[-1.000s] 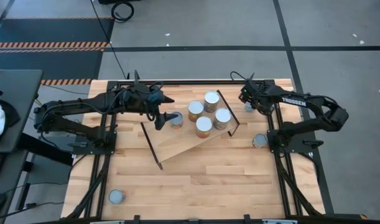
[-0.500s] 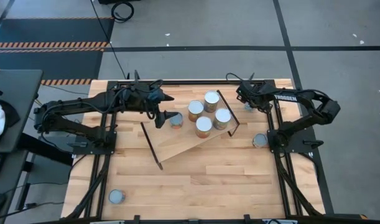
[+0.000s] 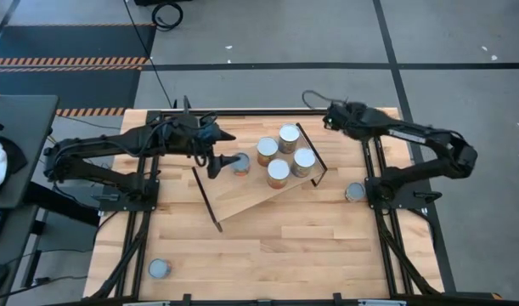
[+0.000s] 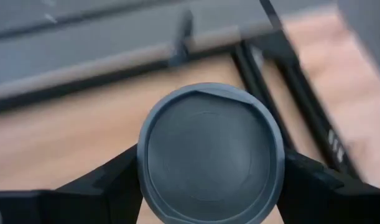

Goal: Pick and place cans onto a shelf
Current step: Put the small canned carrot on the shelf

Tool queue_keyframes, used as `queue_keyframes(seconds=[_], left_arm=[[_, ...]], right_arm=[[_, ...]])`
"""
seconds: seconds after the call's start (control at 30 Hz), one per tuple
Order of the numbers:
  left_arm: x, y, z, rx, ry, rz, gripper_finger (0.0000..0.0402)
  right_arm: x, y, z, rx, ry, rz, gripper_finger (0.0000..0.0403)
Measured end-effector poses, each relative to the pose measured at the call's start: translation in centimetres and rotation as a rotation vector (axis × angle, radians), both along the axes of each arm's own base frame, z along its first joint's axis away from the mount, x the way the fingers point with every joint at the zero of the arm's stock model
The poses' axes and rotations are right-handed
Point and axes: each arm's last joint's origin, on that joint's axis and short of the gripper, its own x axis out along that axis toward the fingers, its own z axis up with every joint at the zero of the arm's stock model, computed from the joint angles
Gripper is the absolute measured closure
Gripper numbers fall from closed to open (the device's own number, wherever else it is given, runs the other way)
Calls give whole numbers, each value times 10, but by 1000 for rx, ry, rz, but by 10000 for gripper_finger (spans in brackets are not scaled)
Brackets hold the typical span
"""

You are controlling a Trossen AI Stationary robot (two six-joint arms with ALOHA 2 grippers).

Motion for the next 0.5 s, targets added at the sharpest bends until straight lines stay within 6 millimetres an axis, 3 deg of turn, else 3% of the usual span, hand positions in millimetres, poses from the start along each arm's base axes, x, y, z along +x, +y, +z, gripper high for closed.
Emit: queue_keyframes(seconds=[0.17, 0.27, 0.5], left_arm=[[-4, -7, -1, -1, 30, -27, 49], [-11, -13, -2, 22, 78, -63, 49], [-31, -30, 11, 23, 31, -156, 49]], right_arm=[[16, 14, 76, -175, -102, 136, 112], [37, 33, 119, -249, -213, 273, 112], [111, 88, 179, -372, -325, 622, 112]])
